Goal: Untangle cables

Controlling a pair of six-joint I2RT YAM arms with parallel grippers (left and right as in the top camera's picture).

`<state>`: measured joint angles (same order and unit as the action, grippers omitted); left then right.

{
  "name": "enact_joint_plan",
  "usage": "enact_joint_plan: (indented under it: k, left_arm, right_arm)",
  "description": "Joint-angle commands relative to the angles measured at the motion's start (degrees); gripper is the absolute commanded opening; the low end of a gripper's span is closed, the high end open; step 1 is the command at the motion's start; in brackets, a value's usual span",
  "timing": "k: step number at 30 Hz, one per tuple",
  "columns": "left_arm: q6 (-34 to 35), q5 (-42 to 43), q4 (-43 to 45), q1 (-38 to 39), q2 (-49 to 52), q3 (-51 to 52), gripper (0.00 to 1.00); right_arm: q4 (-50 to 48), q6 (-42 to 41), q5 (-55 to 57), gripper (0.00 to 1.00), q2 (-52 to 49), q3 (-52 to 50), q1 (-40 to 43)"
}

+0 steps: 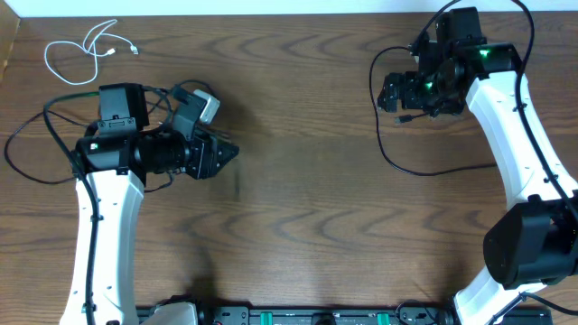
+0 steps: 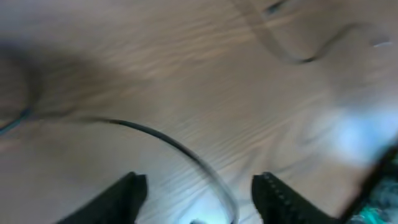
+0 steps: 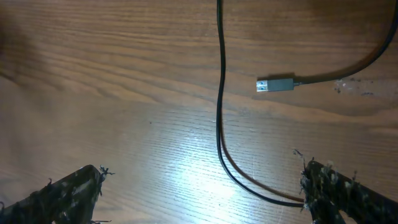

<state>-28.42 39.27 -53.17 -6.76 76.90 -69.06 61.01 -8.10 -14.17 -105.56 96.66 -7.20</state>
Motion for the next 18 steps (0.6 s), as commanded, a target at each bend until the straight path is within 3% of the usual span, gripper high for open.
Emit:
enact_joint_plan:
  k: [1, 6, 8, 14, 16, 18]
  left_arm:
    - [5.84, -14.75, 1.07, -0.42, 0.20, -1.20, 0.70]
    - [15.63, -18.05, 6.34, -0.42, 0.20, -1.20, 0.84]
    - [20.52, -15.78, 8.13, -0.31, 0.22, -1.20, 0.95]
    - [22.38, -11.85, 8.50, 2.23, 0.90, 0.24, 0.96]
    - [25.33, -12.15, 8.26, 3.23, 1.66, 1.11, 0.96]
    - [32.48, -17.38, 7.28, 4.24, 3.02, 1.64, 0.96]
  right_arm:
    - [0.09, -0.22, -0.39, 0.99, 0.87, 0.70, -0.39]
    - [0.07, -0.22, -0.42, 0.99, 0.87, 0.70, -0.39]
    - [0.17, -0.24, -0.42, 0.99, 0.87, 0.70, -0.39]
    - [0.13, -0.24, -0.42, 0.99, 0.87, 0.70, -0.39]
    - [0.07, -0.26, -0.42, 0.99, 0.87, 0.70, -0.39]
    - [0.15, -0.24, -0.42, 0.99, 0.87, 0.70, -0.39]
